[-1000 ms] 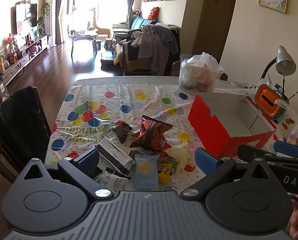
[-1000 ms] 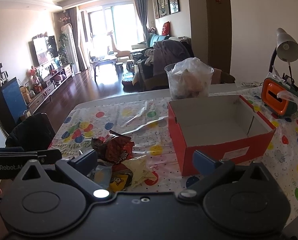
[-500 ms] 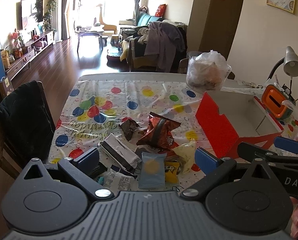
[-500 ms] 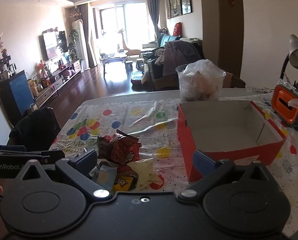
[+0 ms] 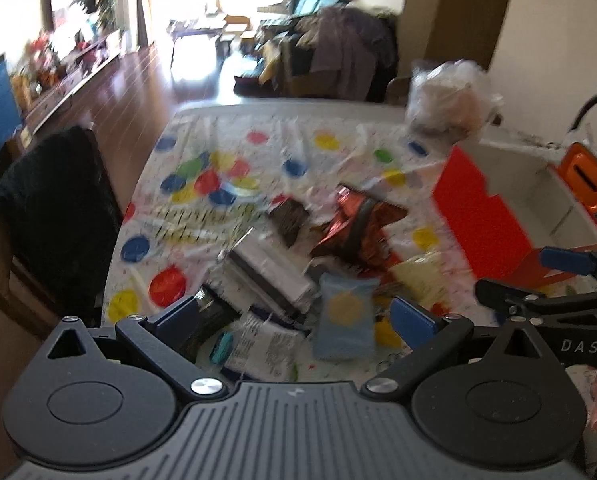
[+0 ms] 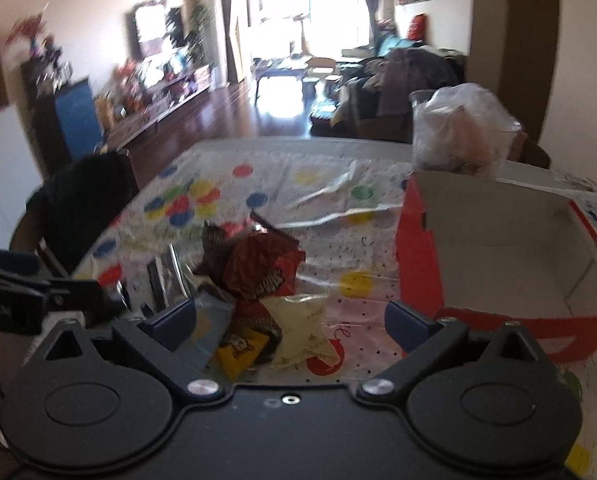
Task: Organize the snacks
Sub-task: 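Grasp the dark chocolate bar with the left tool while the right tool grasps the cream bag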
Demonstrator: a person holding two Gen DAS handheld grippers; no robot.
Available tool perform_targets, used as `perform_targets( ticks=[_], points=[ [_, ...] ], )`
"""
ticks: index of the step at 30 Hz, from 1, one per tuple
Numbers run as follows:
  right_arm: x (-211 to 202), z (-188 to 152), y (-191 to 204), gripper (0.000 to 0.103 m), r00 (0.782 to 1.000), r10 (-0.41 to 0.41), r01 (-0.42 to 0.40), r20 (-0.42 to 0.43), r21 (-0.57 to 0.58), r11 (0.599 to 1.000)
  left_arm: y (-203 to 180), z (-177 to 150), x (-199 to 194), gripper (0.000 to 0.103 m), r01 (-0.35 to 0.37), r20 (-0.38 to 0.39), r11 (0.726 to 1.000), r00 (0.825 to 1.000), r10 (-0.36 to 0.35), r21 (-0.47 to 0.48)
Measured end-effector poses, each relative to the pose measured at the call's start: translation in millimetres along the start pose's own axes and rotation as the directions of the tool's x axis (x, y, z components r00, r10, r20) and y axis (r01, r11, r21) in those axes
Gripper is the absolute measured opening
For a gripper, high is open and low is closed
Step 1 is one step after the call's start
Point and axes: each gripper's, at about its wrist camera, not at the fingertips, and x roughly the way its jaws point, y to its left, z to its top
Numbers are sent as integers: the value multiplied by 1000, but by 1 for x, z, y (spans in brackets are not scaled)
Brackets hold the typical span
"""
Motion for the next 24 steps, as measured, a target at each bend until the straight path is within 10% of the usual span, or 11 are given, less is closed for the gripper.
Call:
perform_targets(
  ticks=[7, 12, 24],
  points=[
    [40, -6, -14, 88, 996, 25, -27, -85, -24, 999, 28, -5, 32, 96, -45, -82, 994, 996, 37, -100],
    [68, -7, -22, 86, 991, 30, -35, -133, -36, 999, 44, -1, 48, 95, -80, -22, 995, 996, 82, 57],
    [108, -8, -22, 68, 973, 69, -87, -219, -72, 994, 83, 2, 100, 78, 23, -187, 990, 982, 3, 141]
  ],
)
